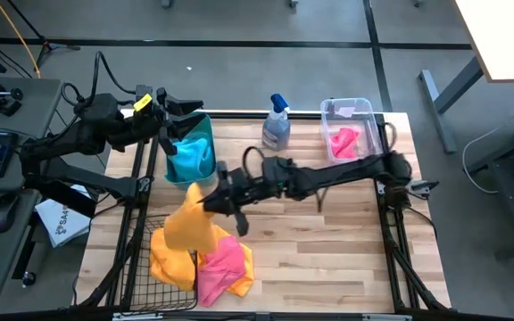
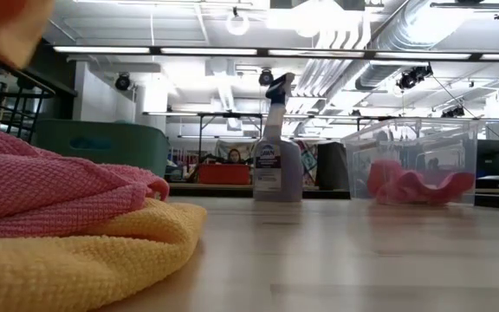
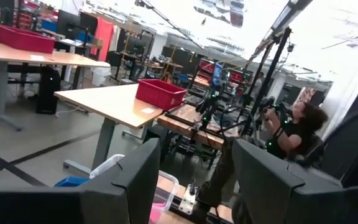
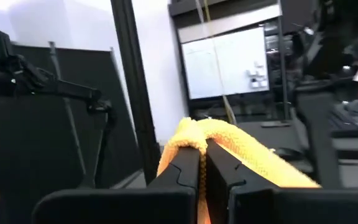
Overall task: Sort microfiber towel by color & place in baskets
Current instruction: Put the top yellow towel in the basket
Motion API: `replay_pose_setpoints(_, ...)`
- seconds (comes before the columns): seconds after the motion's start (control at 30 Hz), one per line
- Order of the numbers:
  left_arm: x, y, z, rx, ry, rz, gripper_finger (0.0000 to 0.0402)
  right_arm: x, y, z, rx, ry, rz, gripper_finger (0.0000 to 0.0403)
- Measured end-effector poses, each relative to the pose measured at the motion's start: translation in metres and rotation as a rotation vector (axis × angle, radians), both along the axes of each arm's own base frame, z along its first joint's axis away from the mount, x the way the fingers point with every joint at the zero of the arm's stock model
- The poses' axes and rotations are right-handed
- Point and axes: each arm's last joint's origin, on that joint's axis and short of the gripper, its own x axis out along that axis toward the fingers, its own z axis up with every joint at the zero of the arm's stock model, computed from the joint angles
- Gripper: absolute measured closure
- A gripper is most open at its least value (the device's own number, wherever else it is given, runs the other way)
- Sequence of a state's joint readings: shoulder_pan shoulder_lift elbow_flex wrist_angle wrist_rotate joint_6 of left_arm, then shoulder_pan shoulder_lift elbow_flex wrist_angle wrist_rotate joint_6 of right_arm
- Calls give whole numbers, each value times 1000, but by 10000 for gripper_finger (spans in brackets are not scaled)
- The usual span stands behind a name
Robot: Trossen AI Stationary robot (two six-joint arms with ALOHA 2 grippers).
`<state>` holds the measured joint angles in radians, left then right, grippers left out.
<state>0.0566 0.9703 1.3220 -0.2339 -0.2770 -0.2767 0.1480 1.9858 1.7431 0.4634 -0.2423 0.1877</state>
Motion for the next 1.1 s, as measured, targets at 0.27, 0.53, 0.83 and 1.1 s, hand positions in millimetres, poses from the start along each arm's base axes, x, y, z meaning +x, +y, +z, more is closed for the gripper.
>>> replay_pose_setpoints(0.27,0,0,0,-1,0,0,211,59,11,-44,51,60,86,403)
replay_pose_setpoints(0.53,0,0,0,-13,-4,-1,211,92,16,-87,125,235,101,403)
replay_pose_setpoints(0.83,0,0,0,-32,-9,-4,211,93,15,-107,178,474,63,308)
replay_pose_setpoints(1.1,3,0,-3,-33,10,-4,211,93,14,-85,343,320,133,138)
